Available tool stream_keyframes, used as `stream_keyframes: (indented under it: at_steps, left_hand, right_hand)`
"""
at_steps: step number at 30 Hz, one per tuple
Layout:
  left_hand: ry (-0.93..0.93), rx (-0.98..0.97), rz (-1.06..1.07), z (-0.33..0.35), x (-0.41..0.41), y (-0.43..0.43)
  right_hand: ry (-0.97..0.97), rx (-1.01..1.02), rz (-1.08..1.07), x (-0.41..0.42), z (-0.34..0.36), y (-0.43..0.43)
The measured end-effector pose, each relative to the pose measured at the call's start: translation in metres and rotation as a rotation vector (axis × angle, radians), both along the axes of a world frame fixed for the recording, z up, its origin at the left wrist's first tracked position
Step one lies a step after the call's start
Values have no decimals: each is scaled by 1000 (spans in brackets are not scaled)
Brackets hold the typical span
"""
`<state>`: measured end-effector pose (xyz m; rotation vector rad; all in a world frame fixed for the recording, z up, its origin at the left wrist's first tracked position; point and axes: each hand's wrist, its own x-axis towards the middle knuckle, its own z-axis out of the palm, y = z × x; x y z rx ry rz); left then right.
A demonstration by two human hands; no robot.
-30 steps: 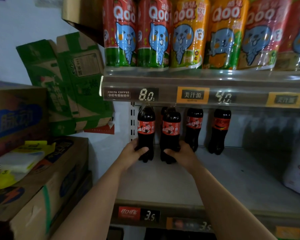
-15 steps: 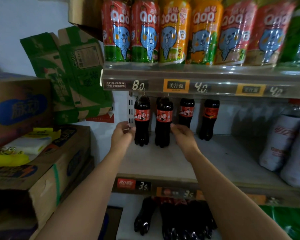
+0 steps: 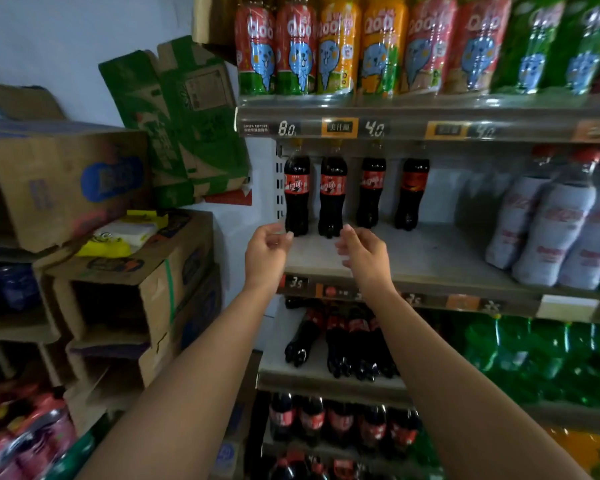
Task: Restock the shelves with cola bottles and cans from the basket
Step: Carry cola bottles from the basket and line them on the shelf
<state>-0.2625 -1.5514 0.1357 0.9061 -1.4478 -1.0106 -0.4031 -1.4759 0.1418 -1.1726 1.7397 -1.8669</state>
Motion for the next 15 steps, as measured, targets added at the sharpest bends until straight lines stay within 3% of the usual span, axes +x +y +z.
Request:
stream_keyframes:
  at_steps: [8, 15]
  left_hand:
    - [22, 27, -103, -29, 76, 98]
    - [22, 92, -214, -51, 160, 220]
  right_hand:
    - [-81, -41, -58, 90, -20, 129]
    - [-142, 54, -131, 197, -41, 249]
